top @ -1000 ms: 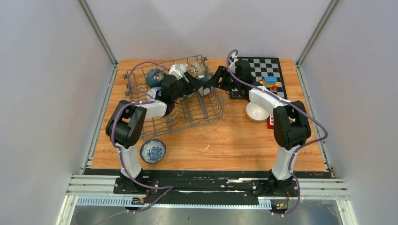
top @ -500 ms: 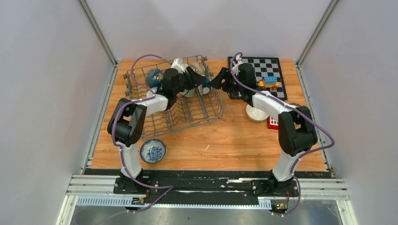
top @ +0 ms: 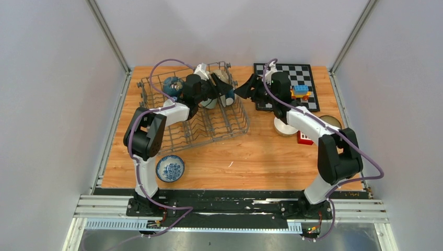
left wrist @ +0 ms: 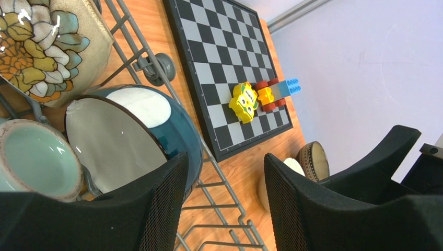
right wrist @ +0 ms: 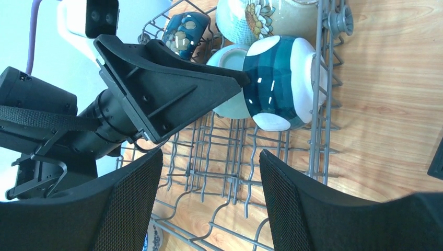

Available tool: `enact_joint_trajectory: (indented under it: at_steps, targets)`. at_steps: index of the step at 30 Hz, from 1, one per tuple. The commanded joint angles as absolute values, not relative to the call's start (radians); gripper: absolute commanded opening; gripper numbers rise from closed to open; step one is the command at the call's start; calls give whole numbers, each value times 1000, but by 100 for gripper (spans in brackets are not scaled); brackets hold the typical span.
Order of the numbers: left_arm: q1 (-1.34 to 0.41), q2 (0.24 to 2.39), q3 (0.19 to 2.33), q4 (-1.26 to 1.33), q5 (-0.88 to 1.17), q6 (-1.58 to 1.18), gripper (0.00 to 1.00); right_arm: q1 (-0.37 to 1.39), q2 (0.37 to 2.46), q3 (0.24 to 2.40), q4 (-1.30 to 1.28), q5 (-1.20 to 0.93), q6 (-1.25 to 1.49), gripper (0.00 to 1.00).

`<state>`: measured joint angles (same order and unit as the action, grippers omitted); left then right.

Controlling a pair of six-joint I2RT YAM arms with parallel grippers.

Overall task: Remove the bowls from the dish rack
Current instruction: Pick up the bowl from the dish rack.

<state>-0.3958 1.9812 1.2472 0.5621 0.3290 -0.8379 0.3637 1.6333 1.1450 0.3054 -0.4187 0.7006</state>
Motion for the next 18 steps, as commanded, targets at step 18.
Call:
enact_joint_trajectory:
  at_steps: [18]
  targets:
    - [-390,1903,1183,408,278,-776,61,454,1320,911,284,-328,680,72]
